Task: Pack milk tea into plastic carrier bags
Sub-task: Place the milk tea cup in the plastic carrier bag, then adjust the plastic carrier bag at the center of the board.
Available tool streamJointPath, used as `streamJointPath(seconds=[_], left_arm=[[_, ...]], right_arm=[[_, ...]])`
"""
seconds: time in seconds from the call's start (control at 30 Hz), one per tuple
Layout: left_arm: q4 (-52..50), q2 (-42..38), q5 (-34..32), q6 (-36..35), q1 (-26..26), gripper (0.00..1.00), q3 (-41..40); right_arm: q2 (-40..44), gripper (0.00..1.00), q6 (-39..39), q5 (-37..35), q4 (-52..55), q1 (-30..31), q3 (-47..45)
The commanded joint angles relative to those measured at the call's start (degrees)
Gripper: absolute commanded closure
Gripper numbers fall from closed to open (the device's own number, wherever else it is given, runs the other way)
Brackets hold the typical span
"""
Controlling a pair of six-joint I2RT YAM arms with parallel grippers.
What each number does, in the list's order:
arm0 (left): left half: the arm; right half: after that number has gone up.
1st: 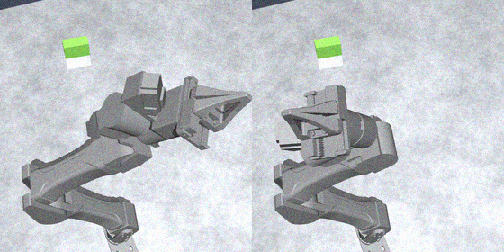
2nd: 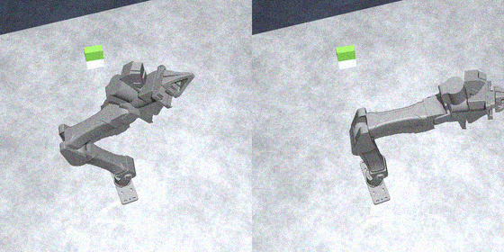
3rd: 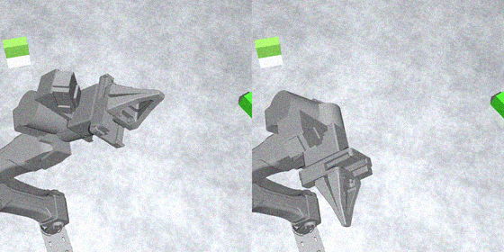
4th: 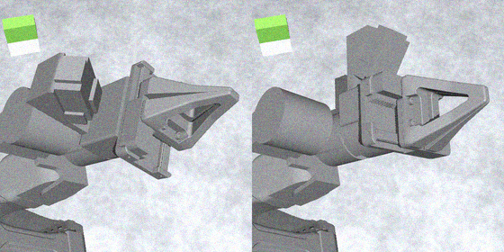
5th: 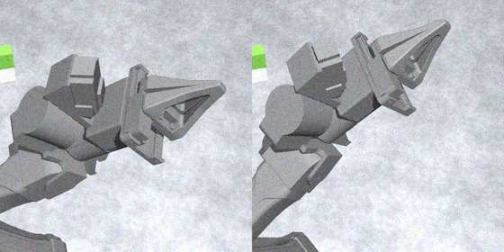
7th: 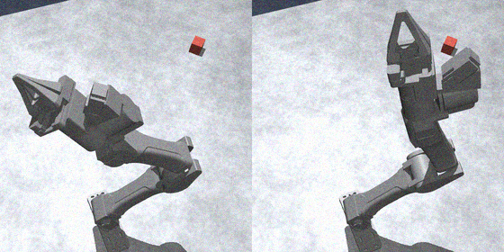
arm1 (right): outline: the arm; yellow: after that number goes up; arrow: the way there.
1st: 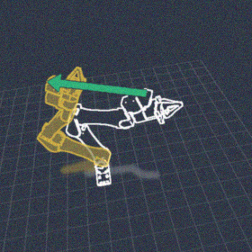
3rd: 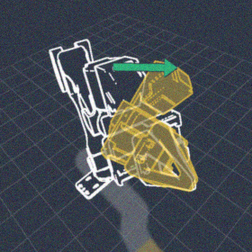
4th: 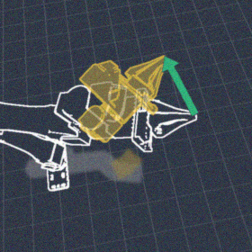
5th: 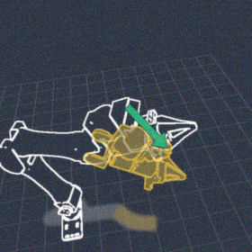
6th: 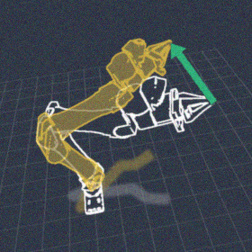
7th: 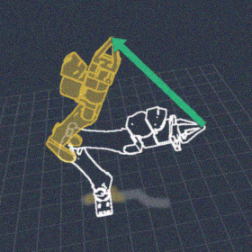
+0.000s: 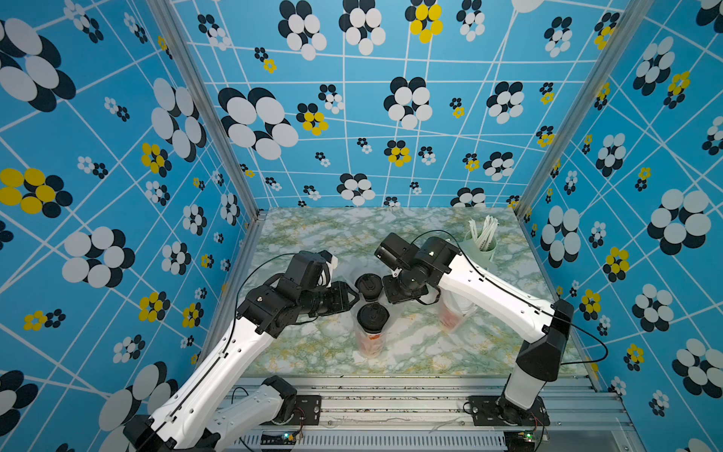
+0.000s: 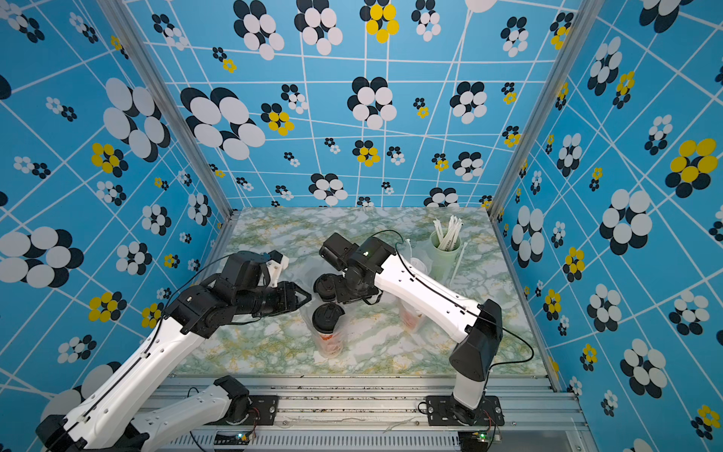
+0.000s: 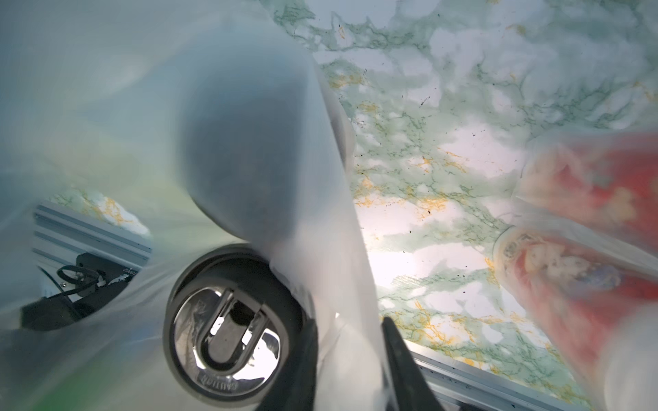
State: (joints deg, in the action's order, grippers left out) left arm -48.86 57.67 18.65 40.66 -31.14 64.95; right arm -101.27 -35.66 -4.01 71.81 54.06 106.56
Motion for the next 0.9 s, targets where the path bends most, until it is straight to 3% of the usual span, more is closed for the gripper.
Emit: streamJointPath(seconds=[0.0, 0.17, 0.23, 0.67, 0.87], left_arm=[[-0.3, -0.1, 1.2, -0.4, 0.3, 0.70, 1.1], [0.0, -1.2, 0.8, -0.1, 0.4, 0.95, 1.3], [0.3, -1.3, 1.1, 0.1, 0.4, 1.00, 1.4], [-0.7, -1.5, 0.0, -0.4, 0.8, 1.00, 5.1], [-0.9, -1.5, 1.0, -0.4, 0.9, 1.00, 4.9]], right_arm=[[2.6, 0.78, -0.7, 1.3, 1.0, -0.1, -0.2], [3.5, 1.00, -1.1, 3.3, -0.7, -0.1, 0.5], [3.7, 1.00, -1.1, 3.5, -0.5, -0.1, 1.7], [5.0, 1.00, -0.6, 3.7, -0.1, 0.3, 8.9], [4.0, 1.00, -0.3, 3.7, 0.2, 0.4, 6.0]])
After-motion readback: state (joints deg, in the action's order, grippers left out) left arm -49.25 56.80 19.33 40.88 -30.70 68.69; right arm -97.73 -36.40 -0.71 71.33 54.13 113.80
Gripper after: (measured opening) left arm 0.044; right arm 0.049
